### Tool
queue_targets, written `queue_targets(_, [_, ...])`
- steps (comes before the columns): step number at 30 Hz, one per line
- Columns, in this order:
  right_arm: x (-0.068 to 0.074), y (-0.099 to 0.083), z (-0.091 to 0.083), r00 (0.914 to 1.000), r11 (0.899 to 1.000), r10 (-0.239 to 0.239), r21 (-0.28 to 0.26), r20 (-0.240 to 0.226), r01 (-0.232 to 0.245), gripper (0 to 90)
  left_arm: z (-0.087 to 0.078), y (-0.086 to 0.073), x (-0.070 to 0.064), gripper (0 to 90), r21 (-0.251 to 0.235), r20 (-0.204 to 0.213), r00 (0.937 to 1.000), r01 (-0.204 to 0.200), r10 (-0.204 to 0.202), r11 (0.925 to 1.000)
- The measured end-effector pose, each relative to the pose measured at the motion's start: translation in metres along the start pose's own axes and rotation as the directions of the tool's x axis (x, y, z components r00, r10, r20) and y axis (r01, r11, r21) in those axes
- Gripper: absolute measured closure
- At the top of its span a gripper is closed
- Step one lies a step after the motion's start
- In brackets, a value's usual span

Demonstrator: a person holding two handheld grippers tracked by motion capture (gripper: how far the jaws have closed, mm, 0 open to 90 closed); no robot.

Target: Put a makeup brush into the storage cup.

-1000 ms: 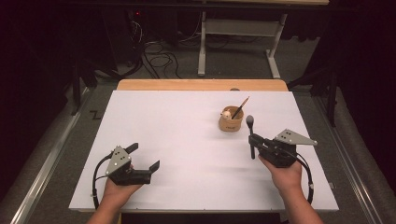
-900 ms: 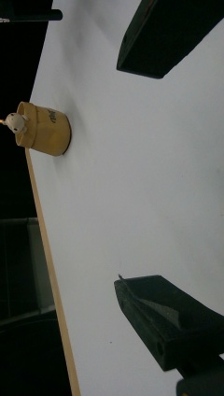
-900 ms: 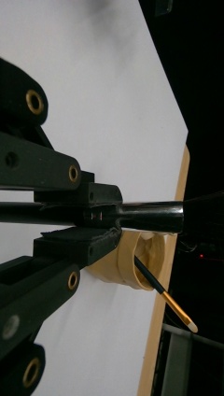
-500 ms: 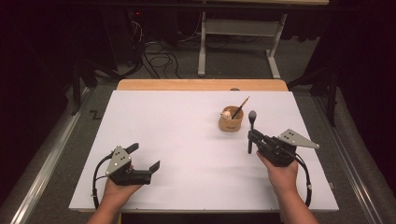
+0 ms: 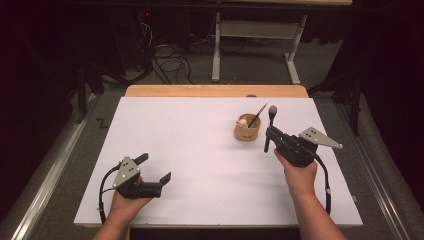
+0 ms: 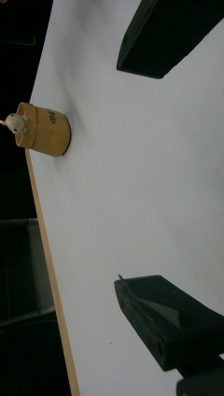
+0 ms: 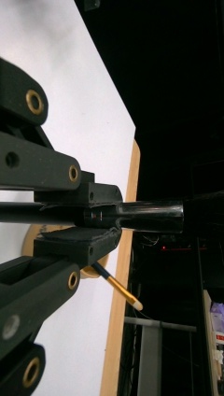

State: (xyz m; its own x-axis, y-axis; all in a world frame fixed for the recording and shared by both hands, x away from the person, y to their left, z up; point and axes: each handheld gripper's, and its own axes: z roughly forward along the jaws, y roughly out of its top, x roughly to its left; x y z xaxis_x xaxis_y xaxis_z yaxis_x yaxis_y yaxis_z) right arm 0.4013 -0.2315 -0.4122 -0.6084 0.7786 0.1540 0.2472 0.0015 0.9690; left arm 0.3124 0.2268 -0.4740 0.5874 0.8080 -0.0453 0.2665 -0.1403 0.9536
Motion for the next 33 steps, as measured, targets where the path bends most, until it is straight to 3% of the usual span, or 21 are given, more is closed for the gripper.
queue_targets(21, [-0.003,0.026,0.055,0.9995,1.0,-0.022,0.002,0.024,0.022,79.6,-0.001,0.0,0.001,0.3,-0.005,0.007,1.0,0.002,-0.002,1.0])
queue_targets(27, [-0.01,0.032,0.062,0.9992,1.0,0.001,-0.003,0.039,-0.001,79.6,-0.001,0.0,0.001,0.3,-0.005,0.014,0.9999,0.001,-0.001,1.0])
queue_targets(33, [-0.011,0.033,0.071,0.9981,1.0,-0.021,-0.003,0.058,0.021,79.6,-0.002,0.0,0.001,0.3,-0.006,0.013,0.9999,0.001,-0.001,1.0])
